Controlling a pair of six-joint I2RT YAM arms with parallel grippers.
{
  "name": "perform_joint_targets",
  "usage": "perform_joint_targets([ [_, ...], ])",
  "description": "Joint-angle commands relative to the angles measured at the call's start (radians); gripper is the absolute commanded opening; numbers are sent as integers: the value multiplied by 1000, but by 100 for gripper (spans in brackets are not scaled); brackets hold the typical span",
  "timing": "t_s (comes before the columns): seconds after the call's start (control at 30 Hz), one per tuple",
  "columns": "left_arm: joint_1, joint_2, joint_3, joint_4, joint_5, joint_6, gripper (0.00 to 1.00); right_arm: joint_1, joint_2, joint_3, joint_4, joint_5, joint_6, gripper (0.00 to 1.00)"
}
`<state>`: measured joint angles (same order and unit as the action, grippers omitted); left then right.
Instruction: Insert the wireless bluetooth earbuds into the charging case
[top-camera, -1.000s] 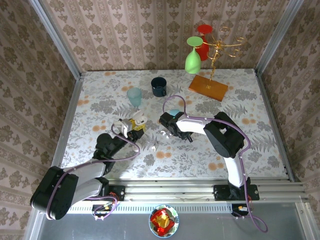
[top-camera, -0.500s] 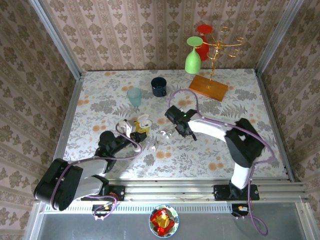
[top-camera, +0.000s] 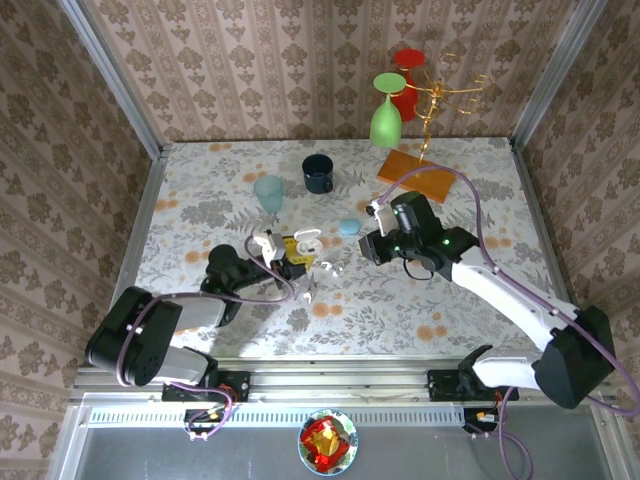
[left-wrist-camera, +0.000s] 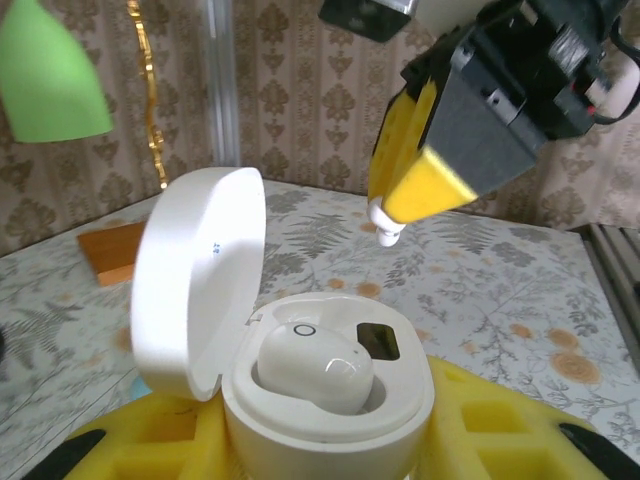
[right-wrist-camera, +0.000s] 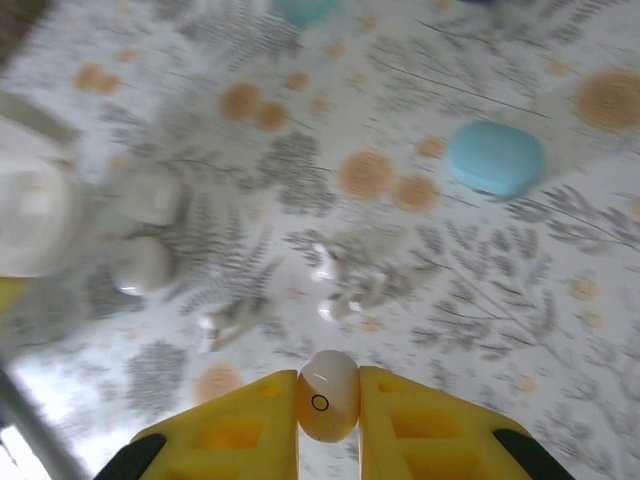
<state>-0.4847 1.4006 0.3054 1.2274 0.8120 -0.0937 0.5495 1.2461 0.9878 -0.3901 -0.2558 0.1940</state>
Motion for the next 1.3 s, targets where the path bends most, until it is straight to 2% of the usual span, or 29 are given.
perform_joint_targets([
  [0.0,-26,37,65,48,89,7,27,-2,-41,-17,98,-213,39,21],
  [0.13,-56,105,129,51,137,4,27,-2,-46,-3,145,-283,64,21],
  [0.57,-111,226,243,57,185,4,27,-2,-34,23,107,-252,62,21],
  [1.13,-118,218,247,58,182,3,27,-2,28,19,46,-190,38,21],
  [1.2,-120,218,246,58,183,4,27,-2,36,23,47,-188,41,24],
  [1.27,-121,218,247,57,177,7,27,-2,38,28,51,-176,48,32],
])
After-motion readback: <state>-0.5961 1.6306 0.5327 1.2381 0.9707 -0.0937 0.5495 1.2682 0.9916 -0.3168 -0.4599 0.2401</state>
